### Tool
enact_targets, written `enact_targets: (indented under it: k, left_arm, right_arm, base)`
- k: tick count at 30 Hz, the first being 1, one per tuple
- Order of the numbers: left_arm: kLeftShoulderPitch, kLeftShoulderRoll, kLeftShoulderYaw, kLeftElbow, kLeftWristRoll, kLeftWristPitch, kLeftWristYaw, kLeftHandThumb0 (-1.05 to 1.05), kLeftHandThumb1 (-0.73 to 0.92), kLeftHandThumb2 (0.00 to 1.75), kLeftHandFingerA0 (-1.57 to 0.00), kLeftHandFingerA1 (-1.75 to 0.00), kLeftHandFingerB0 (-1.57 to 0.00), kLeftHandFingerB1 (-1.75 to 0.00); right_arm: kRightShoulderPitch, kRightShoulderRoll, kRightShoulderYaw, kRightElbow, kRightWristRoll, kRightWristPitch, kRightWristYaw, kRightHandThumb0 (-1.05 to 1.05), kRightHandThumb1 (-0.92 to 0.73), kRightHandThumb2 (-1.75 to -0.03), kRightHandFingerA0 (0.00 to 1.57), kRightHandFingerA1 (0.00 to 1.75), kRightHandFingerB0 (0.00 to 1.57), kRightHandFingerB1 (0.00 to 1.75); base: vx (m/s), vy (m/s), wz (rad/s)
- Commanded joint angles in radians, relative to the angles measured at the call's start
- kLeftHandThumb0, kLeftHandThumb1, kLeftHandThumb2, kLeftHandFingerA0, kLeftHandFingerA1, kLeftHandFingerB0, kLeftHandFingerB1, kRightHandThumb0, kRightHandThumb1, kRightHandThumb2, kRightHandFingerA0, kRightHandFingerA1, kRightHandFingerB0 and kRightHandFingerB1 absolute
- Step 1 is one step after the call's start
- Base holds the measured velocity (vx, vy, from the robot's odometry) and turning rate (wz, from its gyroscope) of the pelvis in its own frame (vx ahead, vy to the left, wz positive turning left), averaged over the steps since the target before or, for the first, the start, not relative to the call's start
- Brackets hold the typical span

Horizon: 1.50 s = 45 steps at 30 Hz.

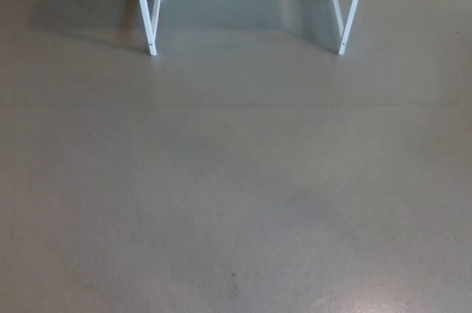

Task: The robot walks towards a desk on which a file tray is kept in the middle and a cube is kept to its right. The robot lifts the cube using its right hand and places it on the file tray.

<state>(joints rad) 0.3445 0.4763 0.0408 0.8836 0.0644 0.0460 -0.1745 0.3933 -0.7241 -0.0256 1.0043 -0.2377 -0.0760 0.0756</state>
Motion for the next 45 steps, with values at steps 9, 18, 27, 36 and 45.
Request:
enact_targets:
  k: [9,18,27,36,45]
  left_arm:
    - [0.113,-0.008,0.102,0.021,-0.057,-0.020,-0.065,-0.36,0.54,1.07,-0.01,-0.52,0.00,-0.51]
    - [0.258,-0.018,0.136,-0.037,-0.070,-0.021,-0.092,-0.36,0.52,1.06,-0.03,-0.53,0.00,-0.50]
    - [0.278,-0.038,0.162,-0.033,-0.100,-0.008,-0.117,-0.56,0.67,0.62,-0.05,-0.40,-0.08,-0.25]
    - [0.315,-0.046,0.150,-0.095,-0.093,0.021,-0.089,-0.51,0.46,0.90,-0.01,-0.51,0.00,-0.39]
    - [0.304,-0.042,0.096,-0.117,0.014,0.051,0.042,-0.34,0.56,1.06,-0.02,-0.51,0.00,-0.50]
  right_arm:
    - [-0.002,-0.034,0.025,0.054,-0.005,-0.097,0.037,-0.34,-0.42,-0.97,0.00,0.48,0.00,0.49]
    - [0.071,-0.044,0.040,0.088,-0.010,-0.185,0.032,-0.36,-0.41,-0.97,0.01,0.48,0.00,0.49]
    - [0.063,-0.059,0.053,0.093,-0.026,-0.181,0.042,-0.59,-0.43,-0.83,0.09,0.47,0.00,0.34]
    - [0.068,-0.089,0.086,0.091,-0.052,-0.213,0.023,-0.63,-0.64,-0.59,0.22,0.36,0.17,0.26]
    - [0.043,-0.088,0.079,0.108,-0.031,-0.194,0.068,-0.64,-0.43,-0.83,0.06,0.45,0.06,0.40]
  base:
    - [0.01,0.015,-0.03]
    - [0.11,0.232,-0.02]
    - [0.15,-0.028,0.06]
    - [0.26,-0.135,0.09]
    - [0.30,0.043,-0.12]
